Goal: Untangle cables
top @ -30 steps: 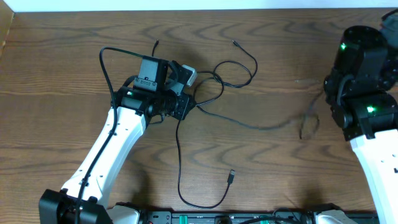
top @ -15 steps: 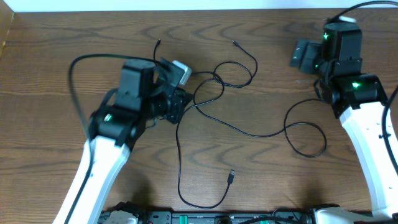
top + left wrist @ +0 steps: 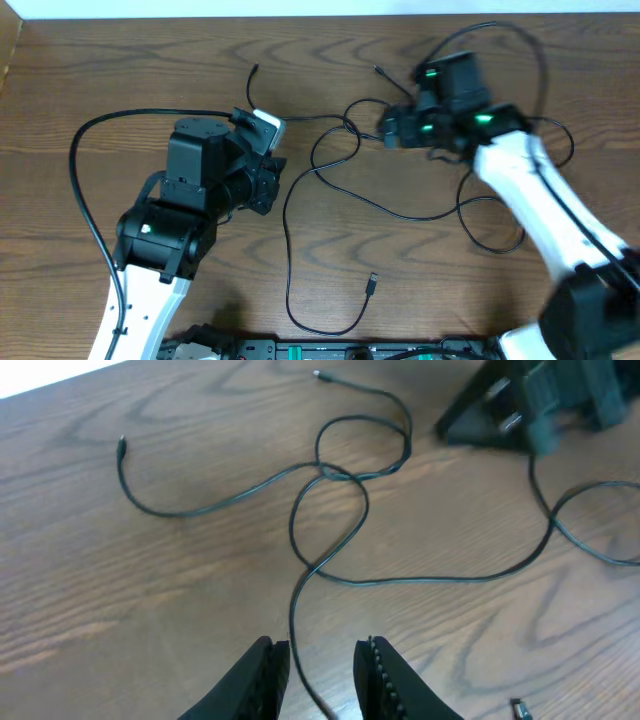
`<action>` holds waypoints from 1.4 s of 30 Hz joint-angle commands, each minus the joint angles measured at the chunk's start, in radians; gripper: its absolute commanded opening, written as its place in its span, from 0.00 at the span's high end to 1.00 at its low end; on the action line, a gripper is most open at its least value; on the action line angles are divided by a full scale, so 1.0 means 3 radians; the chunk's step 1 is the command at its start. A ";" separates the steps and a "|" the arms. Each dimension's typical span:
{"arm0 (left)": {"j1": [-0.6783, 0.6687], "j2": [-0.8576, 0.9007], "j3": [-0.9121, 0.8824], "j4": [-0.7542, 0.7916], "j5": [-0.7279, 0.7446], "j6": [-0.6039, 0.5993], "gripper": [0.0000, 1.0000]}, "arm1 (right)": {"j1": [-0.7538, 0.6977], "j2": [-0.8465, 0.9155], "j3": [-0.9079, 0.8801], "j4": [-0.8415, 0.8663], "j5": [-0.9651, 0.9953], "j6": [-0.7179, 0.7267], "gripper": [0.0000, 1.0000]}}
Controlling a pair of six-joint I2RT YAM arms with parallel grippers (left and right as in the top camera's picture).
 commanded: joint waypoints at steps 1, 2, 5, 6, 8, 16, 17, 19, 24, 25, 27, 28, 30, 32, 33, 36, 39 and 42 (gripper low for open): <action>-0.0001 0.0020 0.0005 -0.0060 -0.0178 0.0020 0.72 | 0.0268 0.0341 -0.0032 0.0195 -0.0103 0.0067 0.16; -0.0001 0.0025 0.0005 -0.0081 -0.0212 0.0020 0.72 | 0.0329 0.0444 -0.0032 0.0299 -0.0098 0.0084 0.19; -0.0001 0.0028 0.0005 -0.0139 -0.0273 0.0020 0.72 | 0.0445 0.0703 -0.0032 0.0535 0.0033 0.0292 0.21; -0.0001 0.0028 0.0005 -0.0163 -0.0298 0.0020 0.72 | 0.0476 0.0793 -0.0032 0.0600 0.0093 0.0364 0.24; -0.0001 0.0028 0.0005 -0.0221 -0.0296 0.0020 0.72 | 0.0519 0.0982 -0.0032 0.0702 0.0197 0.0542 0.26; -0.0001 0.0028 0.0005 -0.0292 -0.0296 0.0020 0.72 | 0.0533 0.1442 -0.0032 0.0846 0.0193 0.0762 0.26; -0.0001 0.0028 0.0005 -0.0292 -0.0296 0.0020 0.72 | 0.0539 0.1474 -0.0032 0.0863 0.0195 0.0762 0.27; -0.0001 0.0028 0.0005 -0.0291 -0.0295 0.0020 0.72 | 0.0557 0.1523 -0.0032 0.0903 0.0196 0.0762 0.30; -0.0001 0.0028 0.0005 -0.0292 -0.0295 0.0020 0.72 | 0.0649 0.1575 -0.0032 0.1054 0.0196 0.0763 0.35; -0.0001 0.0028 0.0005 -0.0292 -0.0295 0.0020 0.72 | 0.0670 0.1583 -0.0032 0.1092 0.0196 0.0763 0.35; -0.0001 0.0028 0.0005 -0.0292 -0.0295 0.0020 0.72 | 0.0724 0.1588 -0.0032 0.1169 0.0198 0.0763 0.37; -0.0001 0.0028 0.0005 -0.0292 -0.0295 0.0020 0.72 | 0.0752 0.1588 -0.0032 0.1203 0.0200 0.0762 0.38; -0.0001 0.0028 0.0005 -0.0292 -0.0295 0.0019 0.72 | 0.0804 0.1588 -0.0032 0.1245 0.0247 0.0762 0.44; -0.0001 0.0028 0.0005 -0.0292 -0.0295 0.0020 0.72 | 0.0847 0.1588 -0.0032 0.1259 0.0380 0.0762 0.56; -0.0001 0.0028 0.0005 -0.0292 -0.0295 0.0019 0.72 | 0.0856 0.1588 -0.0032 0.1261 0.0450 0.0760 0.61; -0.0001 0.0028 0.0005 -0.0296 -0.0295 0.0020 0.72 | 0.0844 0.1581 -0.0031 0.1256 0.0636 0.0683 0.99; -0.0001 0.0028 0.0005 -0.0313 -0.0295 0.0020 0.72 | 0.0763 0.1536 -0.0023 0.1231 0.0645 0.0671 0.99; -0.0001 0.0028 0.0005 -0.0328 -0.0295 0.0020 0.72 | 0.0652 0.1380 -0.0015 0.1095 0.0643 0.0657 0.99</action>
